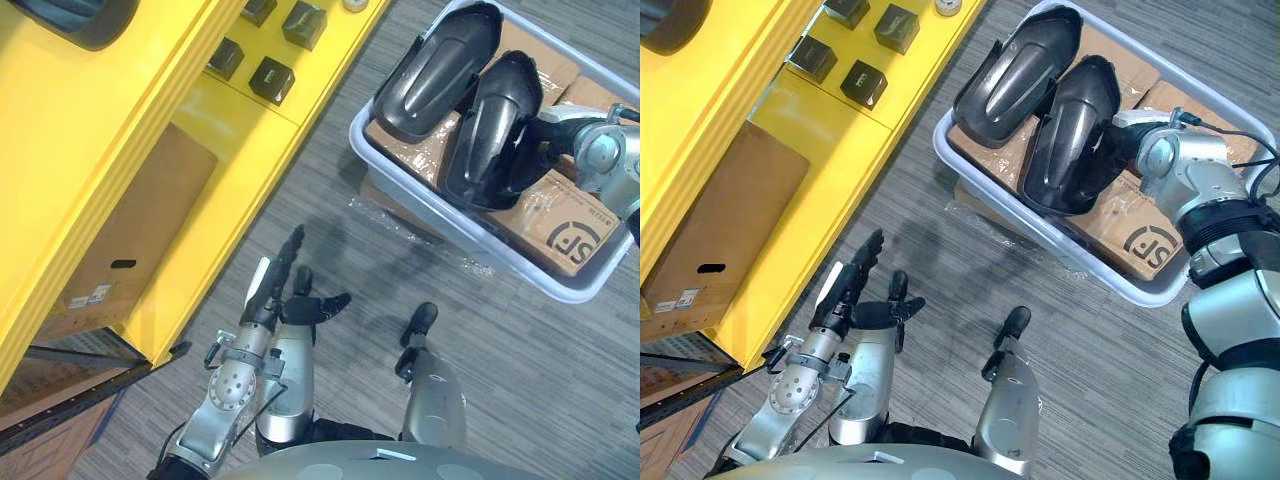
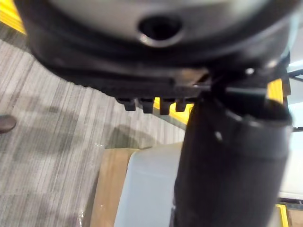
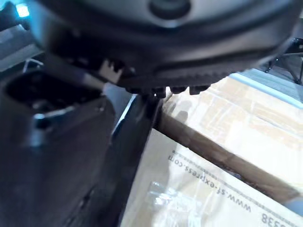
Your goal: Walk over and take three plastic housings, then place them on the shelf
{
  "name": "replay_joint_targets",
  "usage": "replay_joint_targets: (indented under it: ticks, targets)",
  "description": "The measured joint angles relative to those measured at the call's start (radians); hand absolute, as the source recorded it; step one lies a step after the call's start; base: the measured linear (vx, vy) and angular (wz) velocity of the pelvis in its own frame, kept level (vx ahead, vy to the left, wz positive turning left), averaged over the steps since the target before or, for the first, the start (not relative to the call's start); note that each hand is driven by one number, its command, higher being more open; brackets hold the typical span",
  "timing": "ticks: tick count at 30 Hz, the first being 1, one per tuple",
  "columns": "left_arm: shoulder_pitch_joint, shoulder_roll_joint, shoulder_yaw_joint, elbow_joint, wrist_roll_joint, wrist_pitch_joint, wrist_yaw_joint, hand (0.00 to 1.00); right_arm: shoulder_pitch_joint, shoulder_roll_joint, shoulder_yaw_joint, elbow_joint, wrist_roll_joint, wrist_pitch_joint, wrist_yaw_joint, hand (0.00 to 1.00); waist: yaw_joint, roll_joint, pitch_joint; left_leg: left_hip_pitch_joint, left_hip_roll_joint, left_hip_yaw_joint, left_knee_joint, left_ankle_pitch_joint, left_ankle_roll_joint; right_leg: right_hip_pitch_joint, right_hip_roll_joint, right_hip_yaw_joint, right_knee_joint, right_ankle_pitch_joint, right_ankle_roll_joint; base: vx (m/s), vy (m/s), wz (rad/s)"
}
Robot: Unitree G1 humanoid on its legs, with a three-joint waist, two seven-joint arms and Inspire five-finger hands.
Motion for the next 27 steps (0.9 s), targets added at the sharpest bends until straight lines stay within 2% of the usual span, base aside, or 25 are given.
replay_joint_targets:
  ticks: [6, 10, 14, 17, 21, 22, 24, 27]
  targets:
    - [0.012, 0.02, 0.028, -0.033, 0.0, -0.031, -0.023, 1.0, 0.016, -0.03, 0.0, -0.052, 0.004, -0.001, 0.071, 1.0, 0.002, -0.024, 0.001, 0.013, 0.015, 0.0, -0.014, 0.004, -0.004, 0.013, 0.017, -0.001, -0.014, 0.0, -0.002, 0.0, -0.012, -0.01]
    - [0.027, 0.021, 0.057, -0.034, -0.001, -0.031, -0.028, 1.0, 0.016, -0.052, -0.001, -0.081, 0.011, 0.001, 0.073, 1.0, -0.001, -0.042, 0.0, 0.029, 0.019, 0.005, -0.033, 0.013, -0.009, 0.019, 0.021, 0.0, -0.017, 0.0, -0.002, 0.0, -0.019, -0.03]
    - [0.055, 0.021, 0.074, -0.055, 0.0, -0.032, -0.028, 1.0, 0.017, -0.112, -0.028, -0.13, 0.079, 0.01, 0.044, 1.0, 0.0, -0.056, 0.001, 0.032, 0.021, 0.005, -0.034, 0.013, -0.009, 0.021, 0.025, 0.003, -0.019, 0.0, -0.002, 0.0, -0.002, -0.01]
    - [0.069, 0.021, 0.087, -0.071, 0.0, -0.039, -0.027, 1.0, 0.017, -0.119, -0.098, -0.168, 0.169, 0.022, -0.03, 1.0, -0.001, -0.071, 0.002, 0.041, 0.029, 0.015, -0.034, 0.011, -0.011, 0.023, 0.032, 0.01, -0.02, -0.001, -0.003, 0.0, -0.018, -0.1]
    - [0.079, 0.017, 0.087, -0.071, 0.001, -0.056, -0.025, 1.0, 0.019, -0.119, -0.233, -0.247, 0.291, 0.016, -0.24, 1.0, -0.007, -0.083, 0.001, 0.045, 0.039, 0.025, -0.033, 0.005, -0.017, 0.026, 0.042, 0.018, -0.036, 0.001, -0.009, 0.0, -0.02, -0.08]
    - [0.079, 0.017, 0.087, -0.071, 0.001, -0.056, -0.025, 1.0, 0.026, -0.12, -0.26, -0.26, 0.302, 0.018, -0.267, 1.0, -0.007, -0.084, 0.002, 0.045, 0.04, 0.026, -0.032, 0.003, -0.017, 0.026, 0.043, 0.02, -0.036, 0.001, -0.009, 0.01, -0.009, -0.07]
    - [0.082, 0.006, 0.088, -0.074, 0.001, -0.056, -0.023, 1.0, 0.112, -0.119, -0.415, -0.323, 0.386, 0.027, -0.363, 1.0, -0.003, -0.085, 0.002, 0.048, 0.04, 0.026, -0.032, 0.002, -0.019, 0.026, 0.044, 0.023, -0.031, 0.002, -0.009, 0.0, 0.0, 0.0]
    - [0.086, -0.019, 0.094, -0.091, 0.0, -0.055, -0.02, 1.0, 0.294, -0.102, -0.642, -0.387, 0.569, 0.069, -0.421, 1.0, -0.002, -0.085, 0.002, 0.049, 0.035, 0.027, -0.031, 0.0, -0.017, 0.026, 0.038, 0.024, -0.029, 0.001, -0.009, 0.0, 0.0, 0.0]
